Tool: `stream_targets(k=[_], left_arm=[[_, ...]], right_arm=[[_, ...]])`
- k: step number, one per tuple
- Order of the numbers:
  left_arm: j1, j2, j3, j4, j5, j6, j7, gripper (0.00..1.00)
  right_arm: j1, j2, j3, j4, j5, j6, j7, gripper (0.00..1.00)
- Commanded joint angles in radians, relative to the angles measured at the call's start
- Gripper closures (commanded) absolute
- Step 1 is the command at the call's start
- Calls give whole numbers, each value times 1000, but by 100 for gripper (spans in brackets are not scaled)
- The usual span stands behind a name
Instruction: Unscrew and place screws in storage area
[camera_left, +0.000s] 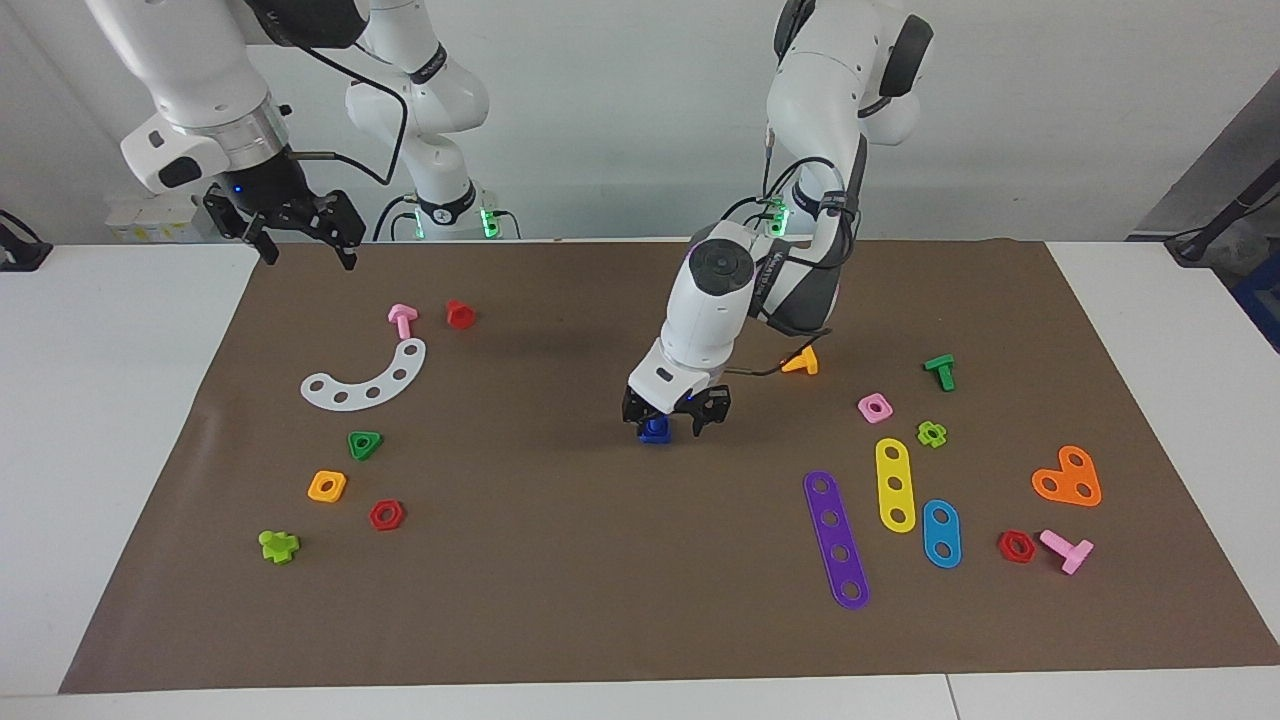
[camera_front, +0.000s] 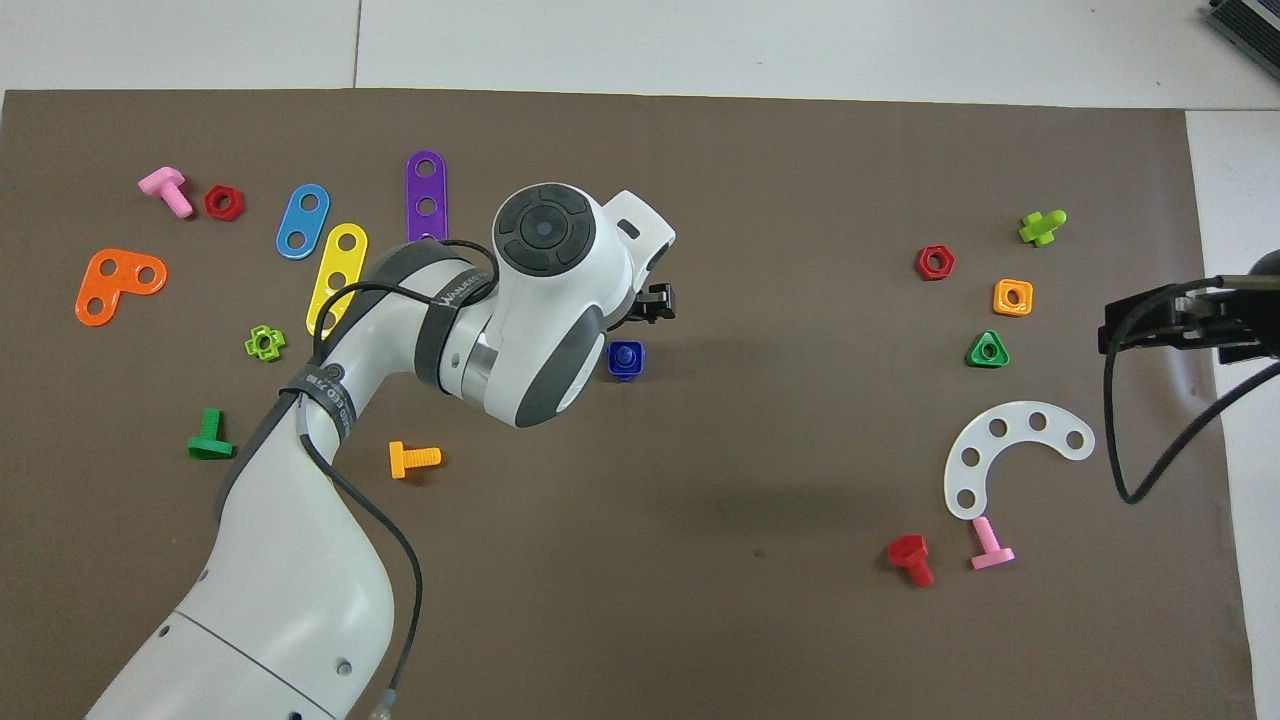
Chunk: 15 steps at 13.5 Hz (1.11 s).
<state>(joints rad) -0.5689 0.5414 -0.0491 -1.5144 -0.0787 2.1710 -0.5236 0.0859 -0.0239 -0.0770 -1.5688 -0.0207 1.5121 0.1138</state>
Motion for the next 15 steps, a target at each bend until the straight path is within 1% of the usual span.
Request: stream_targets(k=[1, 3, 8, 11, 15], left_arm=[[-34, -1, 20, -44, 4, 53, -10, 11], [-37, 0, 17, -64, 48, 55, -9, 11], [-55, 26, 18, -70, 53, 64, -9, 12], [-58, 32, 18, -70, 56, 56, -7, 15], [-60, 31, 18, -70, 56, 41, -4, 22]], right_arm=[[-8, -21, 3, -20, 15, 0, -19, 0], [-8, -21, 3, -20, 15, 0, -19, 0], [-8, -21, 3, -20, 15, 0, -19, 0], [-8, -21, 3, -20, 15, 0, -19, 0], [-8, -21, 3, -20, 15, 0, -19, 0]])
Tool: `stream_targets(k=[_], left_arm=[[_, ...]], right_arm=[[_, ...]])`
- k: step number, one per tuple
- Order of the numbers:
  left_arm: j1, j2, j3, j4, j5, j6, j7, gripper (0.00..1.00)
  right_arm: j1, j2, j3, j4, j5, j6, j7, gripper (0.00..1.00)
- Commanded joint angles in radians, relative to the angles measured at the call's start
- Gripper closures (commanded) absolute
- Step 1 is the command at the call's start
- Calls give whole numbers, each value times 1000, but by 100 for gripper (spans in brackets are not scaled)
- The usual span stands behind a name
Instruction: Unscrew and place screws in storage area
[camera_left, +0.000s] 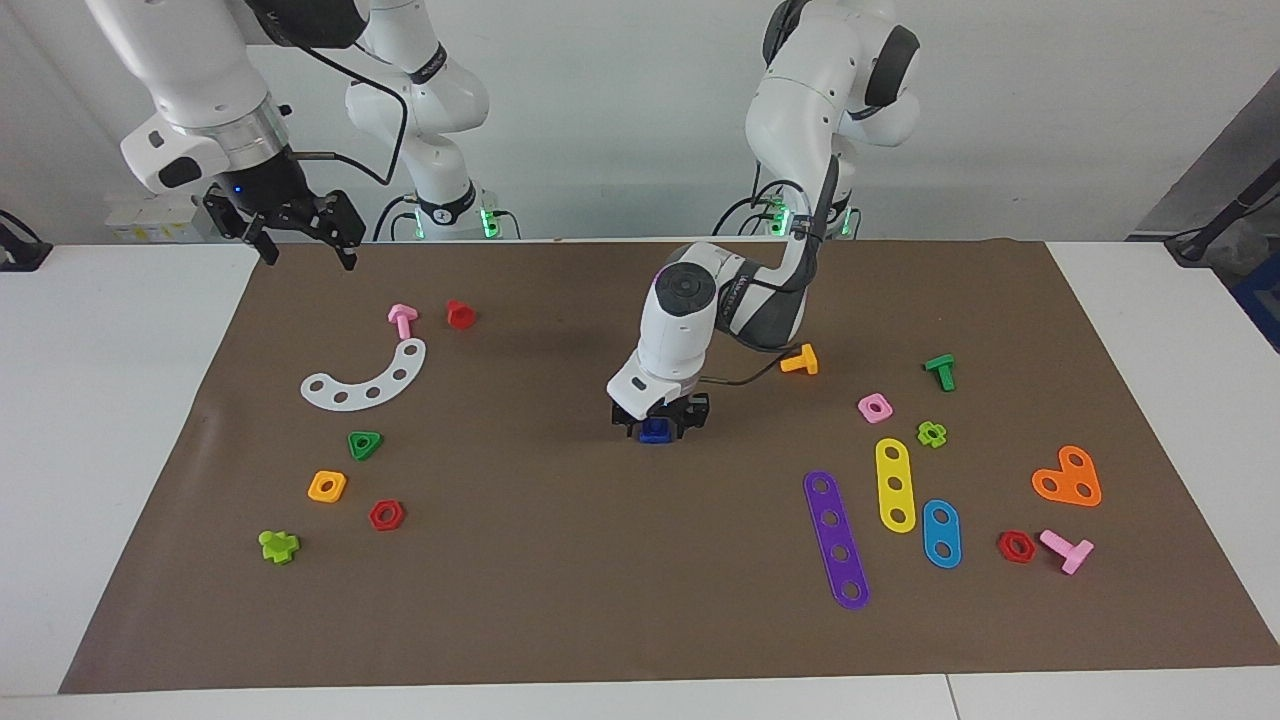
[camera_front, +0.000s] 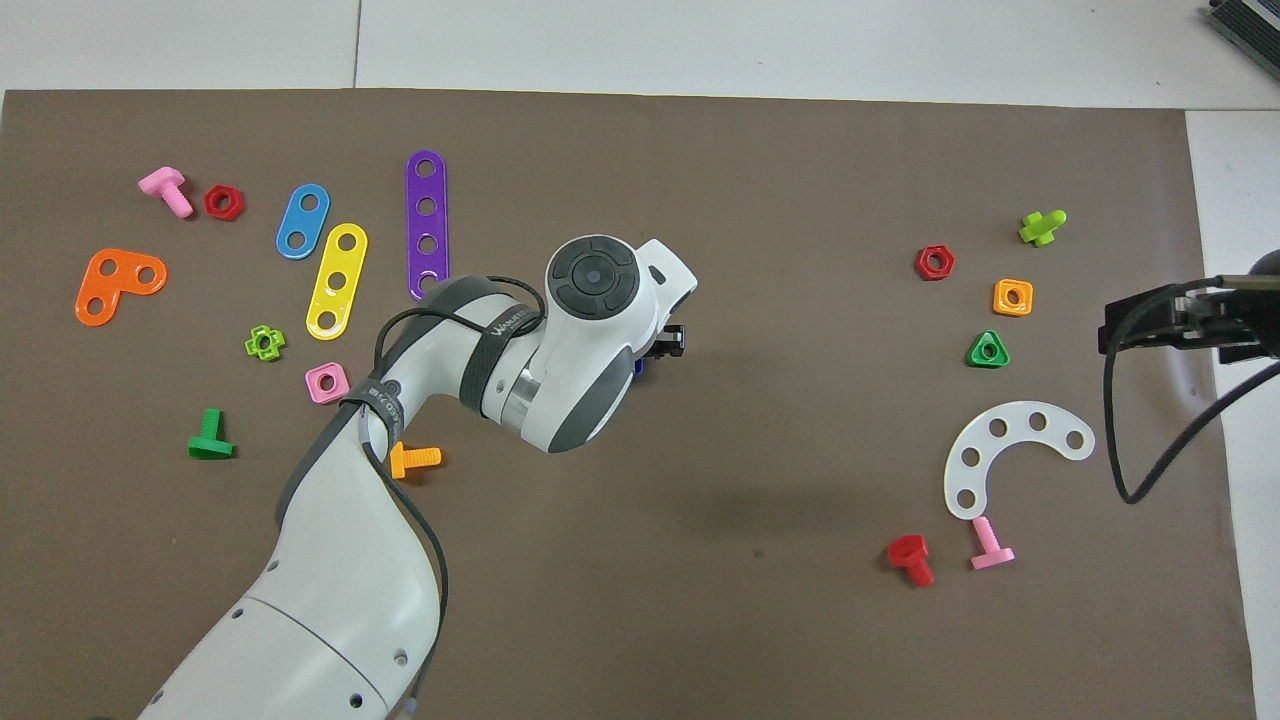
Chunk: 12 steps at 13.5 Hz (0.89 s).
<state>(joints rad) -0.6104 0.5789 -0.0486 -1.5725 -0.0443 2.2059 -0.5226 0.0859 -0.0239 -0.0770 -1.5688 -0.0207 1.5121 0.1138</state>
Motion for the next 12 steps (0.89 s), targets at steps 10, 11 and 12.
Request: stream_targets(k=[10, 11, 12], left_arm=[[-17, -7, 16, -7, 44, -38, 12, 34], [-17, -7, 16, -7, 44, -38, 12, 35], [-15, -7, 16, -6, 44, -40, 13, 37]], right_arm=[[-8, -21, 3, -20, 15, 0, -19, 0], [-8, -21, 3, -20, 15, 0, -19, 0], [-8, -21, 3, -20, 15, 0, -19, 0]])
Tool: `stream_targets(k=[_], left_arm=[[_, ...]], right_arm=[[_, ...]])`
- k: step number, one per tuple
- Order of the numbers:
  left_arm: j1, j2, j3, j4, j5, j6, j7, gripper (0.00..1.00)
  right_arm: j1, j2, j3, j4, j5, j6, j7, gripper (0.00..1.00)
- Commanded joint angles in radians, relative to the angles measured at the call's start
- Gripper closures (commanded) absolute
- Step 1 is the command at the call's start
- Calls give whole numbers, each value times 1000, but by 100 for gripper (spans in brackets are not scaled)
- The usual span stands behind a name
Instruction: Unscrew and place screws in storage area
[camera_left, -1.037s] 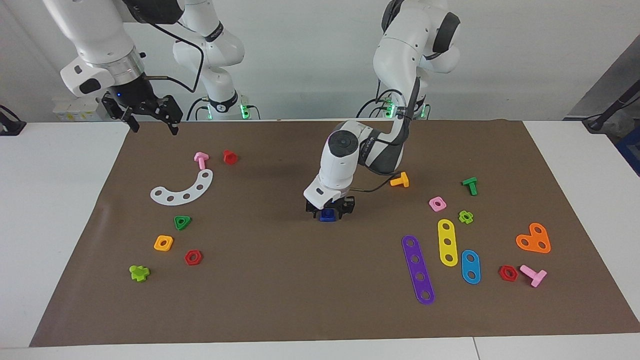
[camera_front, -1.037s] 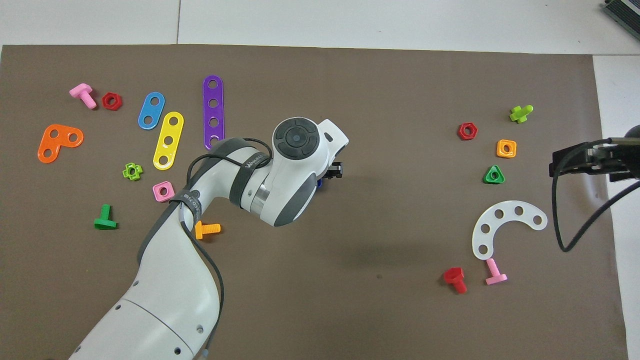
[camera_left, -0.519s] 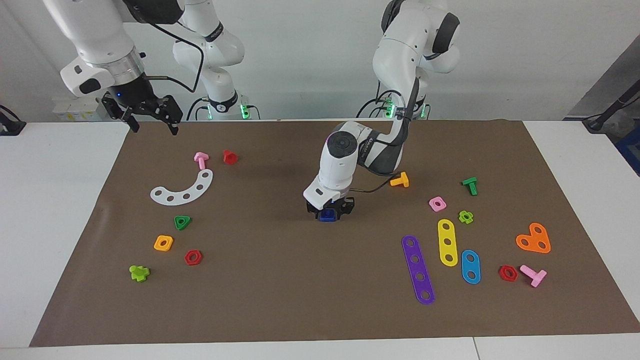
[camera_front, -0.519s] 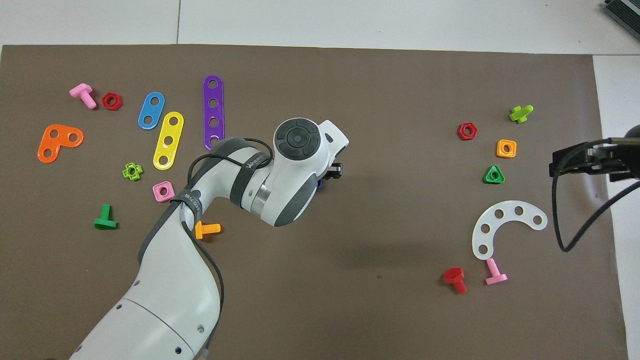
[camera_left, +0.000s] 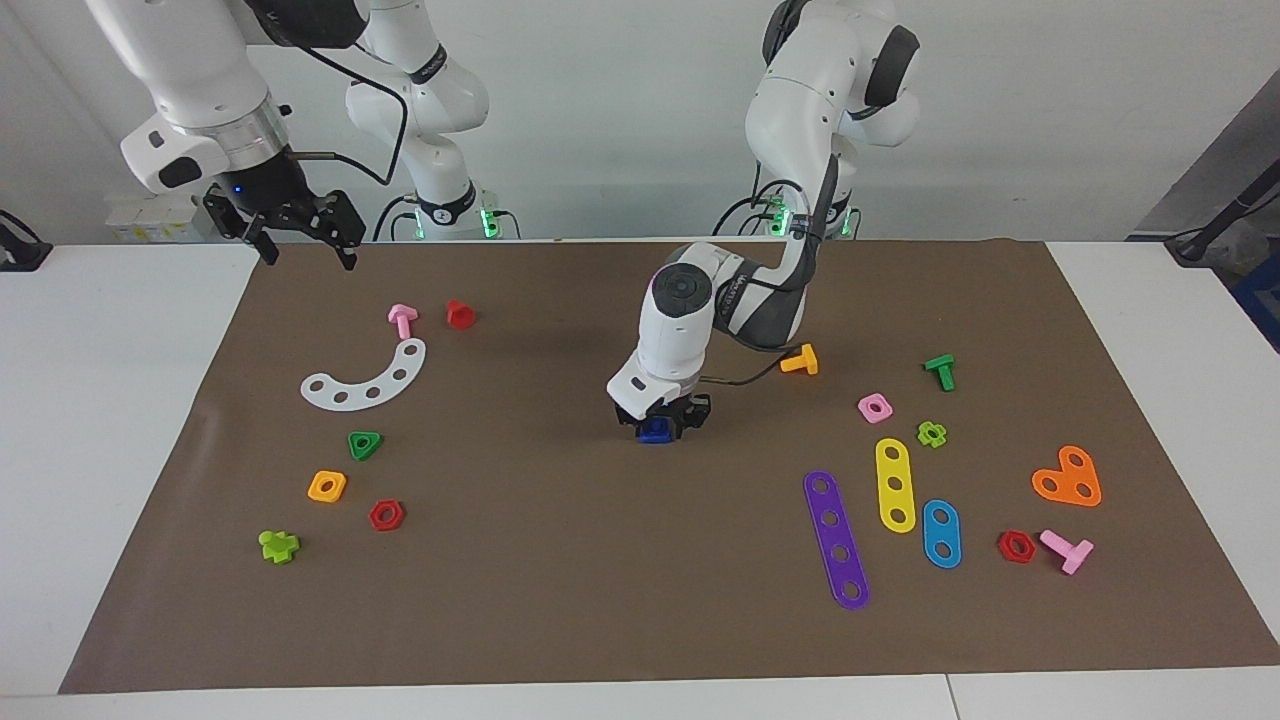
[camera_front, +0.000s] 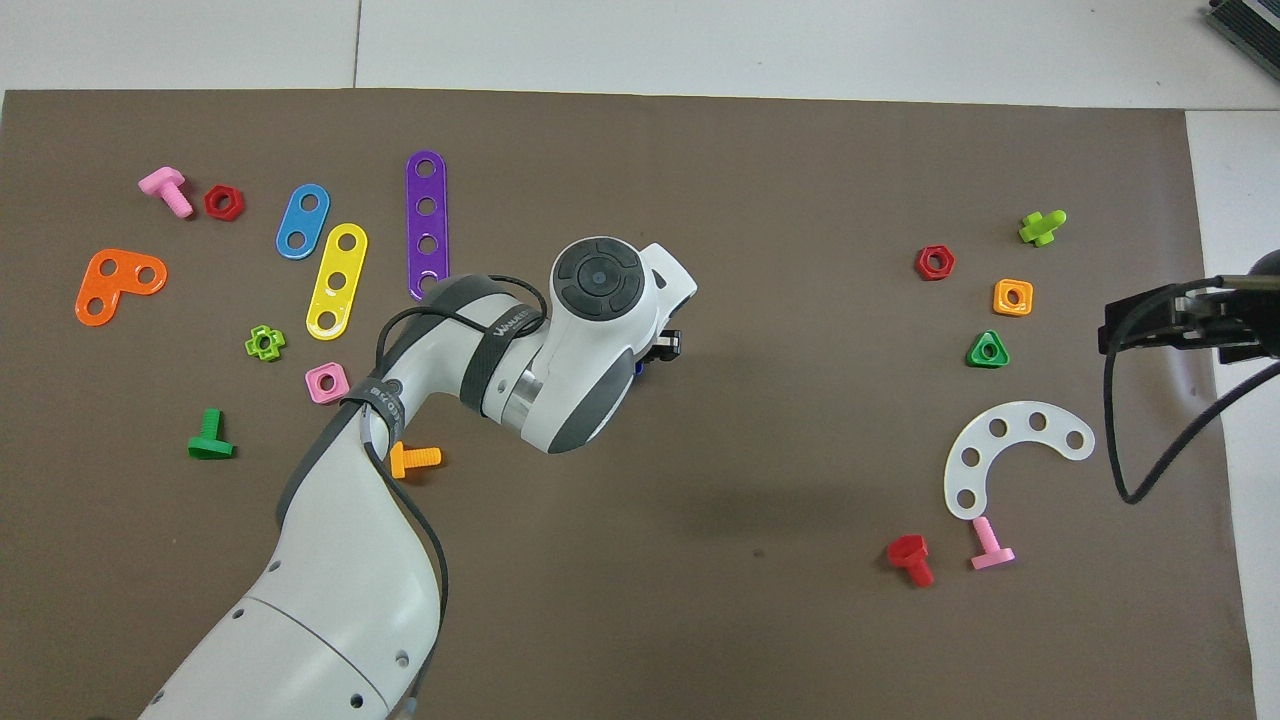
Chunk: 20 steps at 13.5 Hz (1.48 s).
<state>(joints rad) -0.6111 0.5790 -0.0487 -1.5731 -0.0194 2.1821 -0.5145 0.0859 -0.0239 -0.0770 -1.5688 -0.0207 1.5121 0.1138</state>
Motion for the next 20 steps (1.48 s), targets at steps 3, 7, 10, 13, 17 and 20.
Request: stream_targets(k=[3, 7, 10, 13, 17, 20], left_arm=[[-13, -7, 15, 4, 21, -30, 5, 43], [-12, -5, 13, 13, 21, -36, 5, 52], [-7, -2, 13, 36, 18, -73, 5, 56], [-4, 7, 13, 59, 13, -100, 4, 60], [-1, 33, 12, 146, 1, -194, 4, 62], [5, 64, 12, 252, -31, -275, 4, 62]], right_arm=[[-8, -21, 3, -20, 15, 0, -19, 0], [-8, -21, 3, -20, 15, 0, -19, 0], [-8, -21, 3, -20, 15, 0, -19, 0], [-8, -21, 3, -20, 15, 0, -19, 0], [-8, -21, 3, -20, 15, 0, -19, 0], [-8, -21, 3, -20, 15, 0, -19, 0]])
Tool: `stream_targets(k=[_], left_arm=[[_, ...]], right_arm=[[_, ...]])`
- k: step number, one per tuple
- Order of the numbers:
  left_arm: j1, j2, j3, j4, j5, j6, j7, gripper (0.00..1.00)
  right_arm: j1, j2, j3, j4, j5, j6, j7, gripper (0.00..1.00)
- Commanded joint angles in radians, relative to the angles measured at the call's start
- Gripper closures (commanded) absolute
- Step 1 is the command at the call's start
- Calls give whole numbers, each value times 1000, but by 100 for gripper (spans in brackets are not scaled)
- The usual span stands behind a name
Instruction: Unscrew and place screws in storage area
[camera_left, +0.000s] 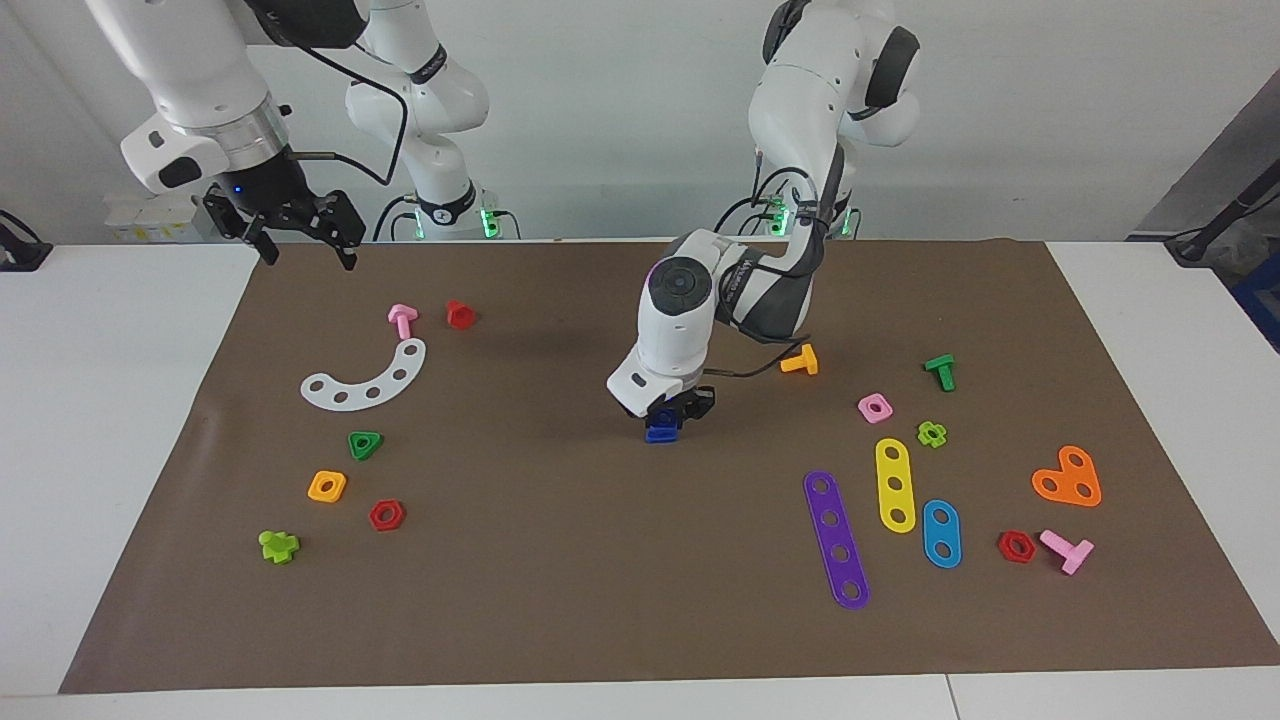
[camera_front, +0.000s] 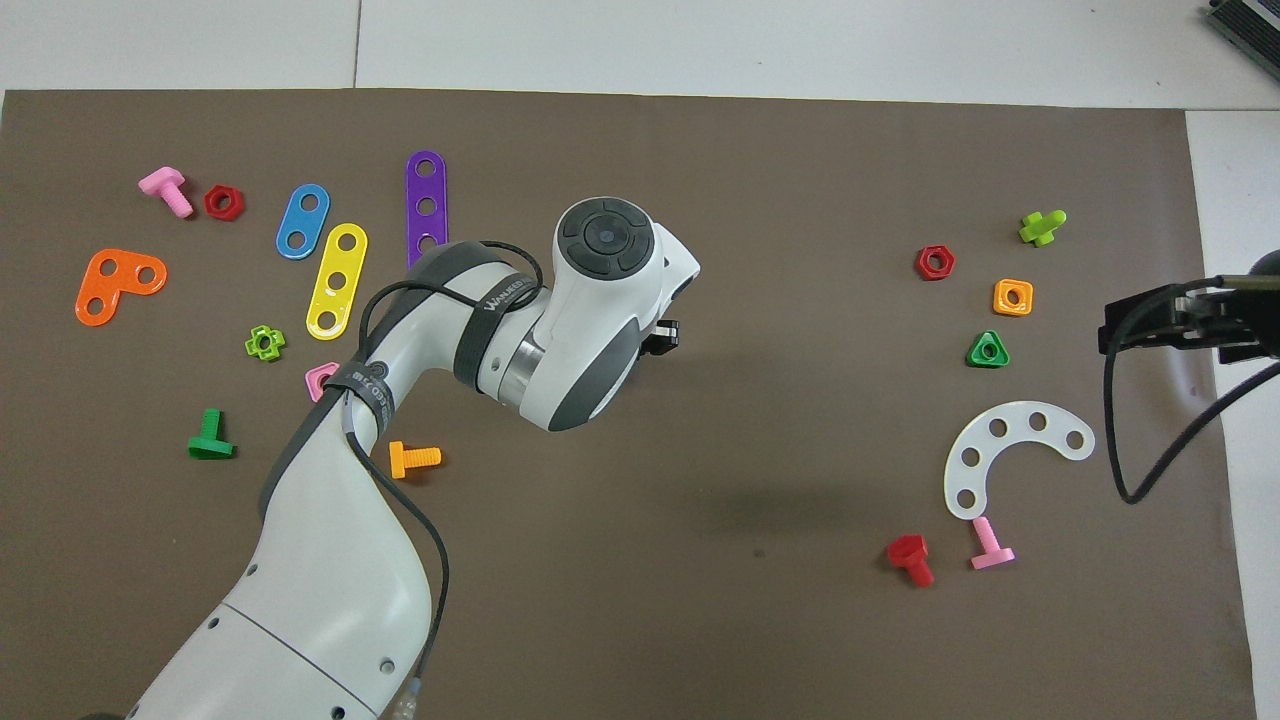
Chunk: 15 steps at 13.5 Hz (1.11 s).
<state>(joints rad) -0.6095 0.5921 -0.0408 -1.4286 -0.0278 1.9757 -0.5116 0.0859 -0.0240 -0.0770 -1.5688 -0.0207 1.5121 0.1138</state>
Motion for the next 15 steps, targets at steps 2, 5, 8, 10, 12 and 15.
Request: stream_targets(k=[2, 5, 8, 10, 12, 15], left_arm=[[20, 48, 16, 143, -38, -116, 1, 62], [123, 40, 9, 174, -38, -196, 25, 68], [222, -9, 15, 154, -38, -206, 137, 70], [290, -55, 15, 69, -40, -189, 263, 70], [339, -101, 15, -30, -40, -161, 367, 71], [373, -196, 15, -240, -38, -40, 447, 71]], right_arm=[[-8, -21, 3, -20, 15, 0, -19, 0], [-8, -21, 3, -20, 15, 0, -19, 0], [-8, -21, 3, -20, 15, 0, -19, 0], [-8, -21, 3, -20, 15, 0, -19, 0], [-8, -21, 3, -20, 15, 0, -19, 0], [-8, -21, 3, -20, 15, 0, -19, 0]])
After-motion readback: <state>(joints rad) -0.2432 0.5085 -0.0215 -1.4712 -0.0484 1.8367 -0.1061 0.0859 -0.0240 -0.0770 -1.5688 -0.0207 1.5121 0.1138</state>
